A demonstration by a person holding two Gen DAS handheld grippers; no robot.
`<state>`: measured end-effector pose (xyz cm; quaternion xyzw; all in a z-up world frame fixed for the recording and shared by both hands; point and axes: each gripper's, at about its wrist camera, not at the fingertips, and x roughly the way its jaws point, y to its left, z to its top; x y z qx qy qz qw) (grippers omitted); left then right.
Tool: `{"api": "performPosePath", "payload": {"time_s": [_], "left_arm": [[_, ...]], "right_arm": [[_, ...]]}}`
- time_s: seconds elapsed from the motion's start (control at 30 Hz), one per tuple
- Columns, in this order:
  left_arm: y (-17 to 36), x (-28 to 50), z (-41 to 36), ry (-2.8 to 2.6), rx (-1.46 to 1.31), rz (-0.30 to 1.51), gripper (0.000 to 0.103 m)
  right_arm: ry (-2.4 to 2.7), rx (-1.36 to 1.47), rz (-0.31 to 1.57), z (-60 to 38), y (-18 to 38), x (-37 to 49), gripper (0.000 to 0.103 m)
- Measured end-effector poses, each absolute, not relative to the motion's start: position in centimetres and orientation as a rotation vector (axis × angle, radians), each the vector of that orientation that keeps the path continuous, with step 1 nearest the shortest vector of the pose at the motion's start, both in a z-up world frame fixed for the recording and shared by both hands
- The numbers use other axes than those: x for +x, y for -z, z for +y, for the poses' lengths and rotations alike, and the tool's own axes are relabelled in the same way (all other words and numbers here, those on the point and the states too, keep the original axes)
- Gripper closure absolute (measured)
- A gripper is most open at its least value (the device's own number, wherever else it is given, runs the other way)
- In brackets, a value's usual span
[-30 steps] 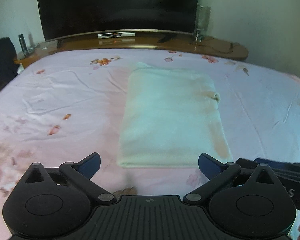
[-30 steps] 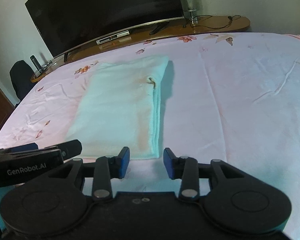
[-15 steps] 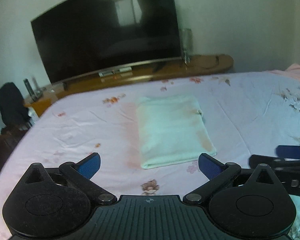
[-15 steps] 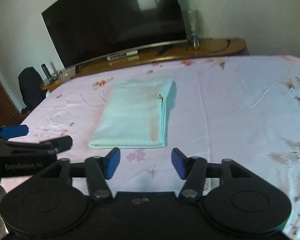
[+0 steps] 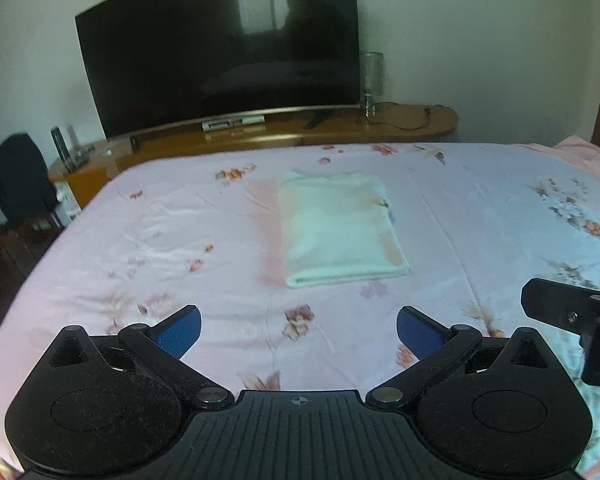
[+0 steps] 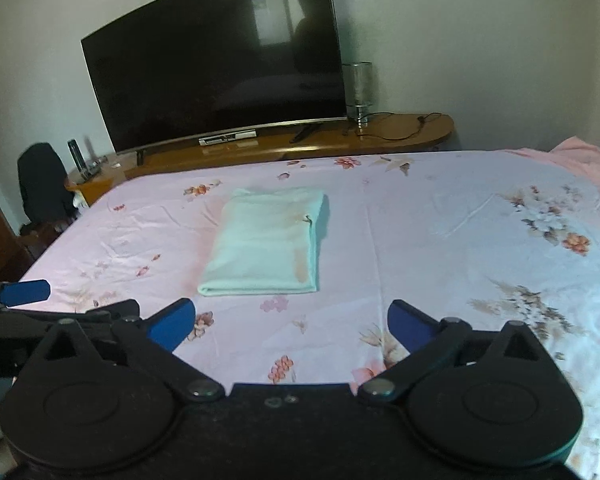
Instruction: Fold small clothes
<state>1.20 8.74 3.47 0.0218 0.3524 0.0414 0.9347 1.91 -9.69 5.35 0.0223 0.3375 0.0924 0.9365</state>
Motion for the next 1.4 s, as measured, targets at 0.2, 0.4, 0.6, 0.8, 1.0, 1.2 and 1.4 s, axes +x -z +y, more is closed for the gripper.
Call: {"api": "performPosePath", "payload": {"time_s": [0.2,0.4,0.6,0.8,1.0,1.2,1.4], "left_arm": [[-4.4,-0.6,9.1,-0.099,-0.012,0.717,0.000],[-4.8,-1.3,8.6,-0.086,-0.012,0.710,0.000],[-4.7,-1.4,8.4,-0.100,-0.019,0.722,0.000],[-4.6,-1.1,9.0,-0.124,-0.047,0.735,0.000],[-4.4,-0.9,9.1,-0.140,-0.060,0.734,0.000],[-4.4,-0.8,9.3,-0.156,-0.066,0.733,0.000],[-4.5,-0.9,9.5,-0.165,-0.074,0.729,0.000]], "right_arm": [[-0.150,0.101,0.661,-10.3,-6.9,-0.5,0.001],[-0.099,0.110,0.631,-10.9,-7.0,-1.3,0.001],[-0.106,0.114,0.641,-10.9,-6.5,-1.3,0.001],[-0.102,0.086,0.642,-10.8,-6.5,-1.3,0.001],[-0.098,0.066,0.661,-10.8,-6.2,-1.0,0.001],[-0.076,0.058,0.678,-11.1,-5.7,-0.7,0.001],[-0.061,0.047,0.688,-11.1,-5.3,-0.4,0.001]]}}
